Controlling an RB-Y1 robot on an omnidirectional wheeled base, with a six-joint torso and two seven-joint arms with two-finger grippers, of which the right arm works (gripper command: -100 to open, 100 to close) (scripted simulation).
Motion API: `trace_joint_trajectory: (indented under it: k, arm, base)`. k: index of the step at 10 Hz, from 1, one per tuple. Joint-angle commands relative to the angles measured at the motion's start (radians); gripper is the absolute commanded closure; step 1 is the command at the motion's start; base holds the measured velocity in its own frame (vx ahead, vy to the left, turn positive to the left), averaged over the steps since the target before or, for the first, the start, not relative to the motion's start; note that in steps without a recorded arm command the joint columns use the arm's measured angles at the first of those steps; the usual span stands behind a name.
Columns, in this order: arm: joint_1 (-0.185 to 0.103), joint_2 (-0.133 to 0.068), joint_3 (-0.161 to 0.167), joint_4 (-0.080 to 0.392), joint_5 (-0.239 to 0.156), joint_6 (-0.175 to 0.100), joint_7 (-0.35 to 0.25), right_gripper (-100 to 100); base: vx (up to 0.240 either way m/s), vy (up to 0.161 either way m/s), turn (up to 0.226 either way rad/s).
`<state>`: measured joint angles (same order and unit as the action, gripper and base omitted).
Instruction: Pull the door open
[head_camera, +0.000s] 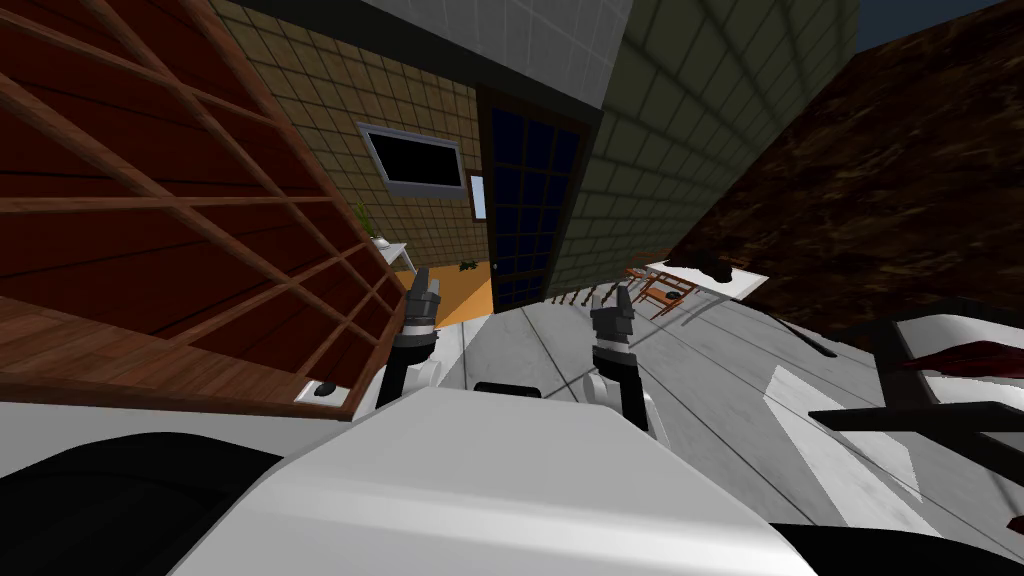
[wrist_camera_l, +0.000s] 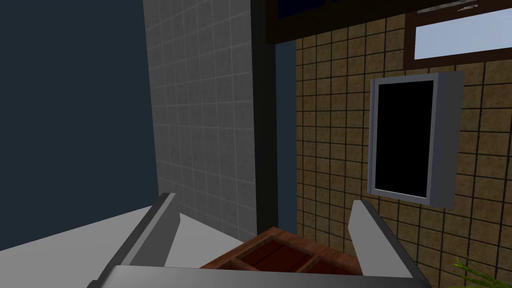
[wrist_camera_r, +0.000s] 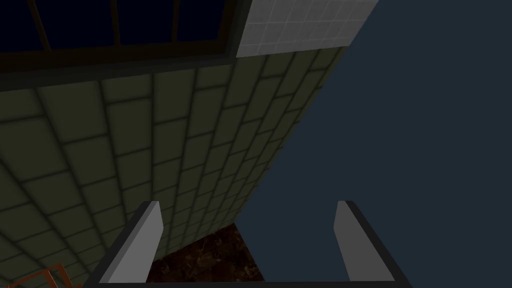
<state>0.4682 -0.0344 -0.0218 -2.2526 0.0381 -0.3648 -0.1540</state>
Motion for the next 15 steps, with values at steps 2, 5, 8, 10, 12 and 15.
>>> trace_joint_trajectory:
  k: [2,5,8,10,12,15]
  arm:
    - [-0.007,-0.011,0.001,0.044,0.002,-0.018,0.049,-100]
    - [-0.013,-0.02,0.003,0.088,0.004,-0.036,0.098,-100]
    - [-0.019,-0.029,0.004,0.128,0.006,-0.053,0.143,-100]
    - [-0.024,-0.035,0.005,0.161,0.008,-0.066,0.18,-100]
    - [-0.029,-0.041,0.006,0.194,0.009,-0.08,0.218,-100]
    - [-0.037,-0.05,0.008,0.25,0.012,-0.103,0.28,-100]
  base:
    - [0.108,0.042,0.068]
    - [0.114,0.054,0.043]
    - [0.092,0.041,0.042]
    - [0.081,0.045,0.053]
    - [0.083,0.052,0.053]
    - [0.105,0.045,0.056]
